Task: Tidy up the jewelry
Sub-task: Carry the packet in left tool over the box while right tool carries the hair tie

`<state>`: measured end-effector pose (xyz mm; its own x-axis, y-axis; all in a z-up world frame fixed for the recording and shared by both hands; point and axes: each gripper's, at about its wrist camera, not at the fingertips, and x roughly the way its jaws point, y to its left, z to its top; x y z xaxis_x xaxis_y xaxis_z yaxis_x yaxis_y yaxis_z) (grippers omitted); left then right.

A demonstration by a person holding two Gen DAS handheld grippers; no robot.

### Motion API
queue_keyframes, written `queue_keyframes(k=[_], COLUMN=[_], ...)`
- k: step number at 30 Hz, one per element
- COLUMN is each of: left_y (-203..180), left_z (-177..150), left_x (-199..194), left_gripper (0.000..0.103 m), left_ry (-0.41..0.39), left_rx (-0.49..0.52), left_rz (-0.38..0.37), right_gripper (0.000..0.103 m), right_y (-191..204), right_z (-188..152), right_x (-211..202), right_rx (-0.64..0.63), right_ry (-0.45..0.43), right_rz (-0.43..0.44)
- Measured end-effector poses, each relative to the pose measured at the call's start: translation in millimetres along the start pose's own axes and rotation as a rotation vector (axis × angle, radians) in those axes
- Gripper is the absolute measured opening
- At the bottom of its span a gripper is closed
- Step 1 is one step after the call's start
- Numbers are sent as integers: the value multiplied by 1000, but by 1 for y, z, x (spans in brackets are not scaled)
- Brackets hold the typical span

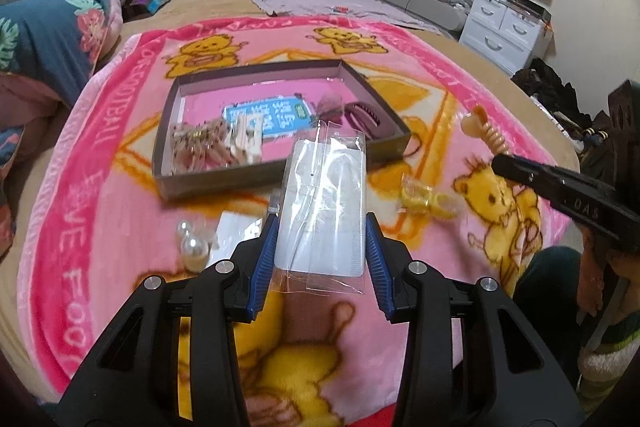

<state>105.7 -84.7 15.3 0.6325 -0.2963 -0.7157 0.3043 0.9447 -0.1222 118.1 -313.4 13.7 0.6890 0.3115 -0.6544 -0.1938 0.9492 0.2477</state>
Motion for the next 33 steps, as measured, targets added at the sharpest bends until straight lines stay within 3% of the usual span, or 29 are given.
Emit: queue_keyframes(k=[14, 33], left_y=[6, 69], left_z=[27, 54], left_x=[15, 26], left_gripper=[34, 34], left_ry=[-25, -54], left_rx=[-15, -134], left_rz=[-10, 63], right_gripper=[17, 17], right_y=[6, 34], right_z=[20, 50], right_x=[4, 36], right_rx=[-16, -82], right_ry=[-32, -30], right_rz=[-13, 4])
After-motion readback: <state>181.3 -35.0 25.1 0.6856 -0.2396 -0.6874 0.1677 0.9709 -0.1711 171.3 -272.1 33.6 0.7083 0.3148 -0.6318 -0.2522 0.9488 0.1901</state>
